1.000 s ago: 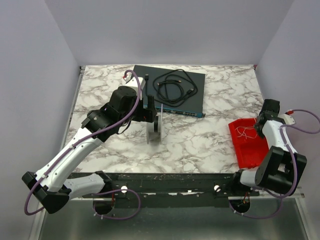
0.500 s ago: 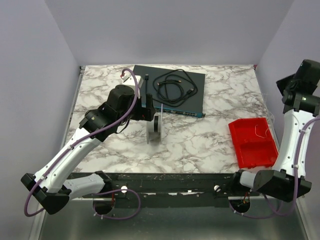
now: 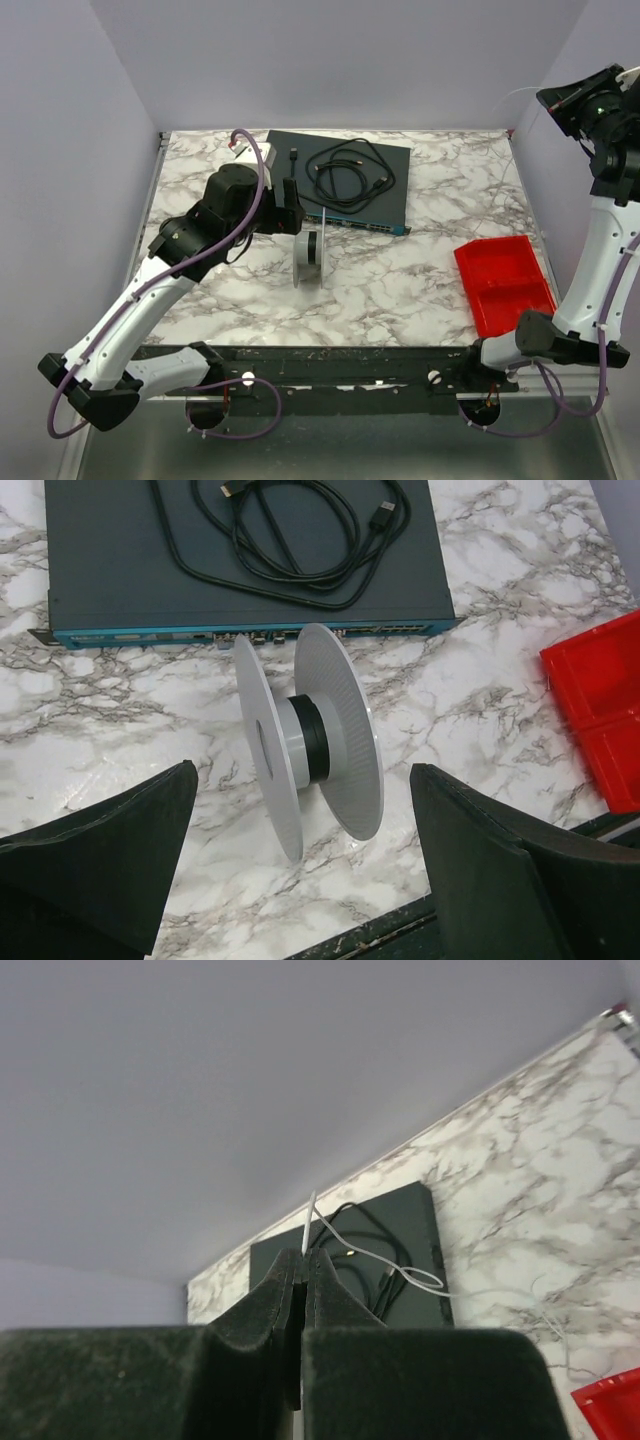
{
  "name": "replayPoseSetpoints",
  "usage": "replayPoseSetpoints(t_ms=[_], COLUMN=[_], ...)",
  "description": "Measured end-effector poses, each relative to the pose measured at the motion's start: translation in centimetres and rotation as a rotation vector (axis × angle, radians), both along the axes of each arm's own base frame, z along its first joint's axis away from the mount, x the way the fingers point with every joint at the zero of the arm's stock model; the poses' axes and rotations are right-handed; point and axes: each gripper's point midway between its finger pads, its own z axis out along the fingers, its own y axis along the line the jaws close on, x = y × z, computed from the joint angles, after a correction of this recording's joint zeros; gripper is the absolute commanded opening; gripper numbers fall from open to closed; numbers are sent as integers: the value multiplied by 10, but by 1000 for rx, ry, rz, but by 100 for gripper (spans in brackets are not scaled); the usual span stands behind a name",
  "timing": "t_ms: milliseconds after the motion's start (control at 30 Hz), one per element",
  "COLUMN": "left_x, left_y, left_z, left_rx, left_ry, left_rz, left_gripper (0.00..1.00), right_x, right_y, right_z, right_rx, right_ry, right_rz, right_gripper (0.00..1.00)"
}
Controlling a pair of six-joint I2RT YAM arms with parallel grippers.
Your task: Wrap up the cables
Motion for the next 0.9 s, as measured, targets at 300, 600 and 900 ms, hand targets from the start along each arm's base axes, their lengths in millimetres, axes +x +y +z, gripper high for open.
replayPoseSetpoints(t_ms=[300,600,900], left_x=[-2,-5,-12], left_y=[8,11,17], left_z=[8,14,20], left_rx=[-18,-38,-52], left_ry=[-21,-31,-44], left_rz=[26,39,44], left_gripper=[91,91,91], right_x=[-6,-10,1], right_y=[45,66,80], right_z=[36,59,68], right_rx=[57,108,177], right_ry=[-81,-166,-200], right_rz=[224,333,433], right_gripper=[1,1,1])
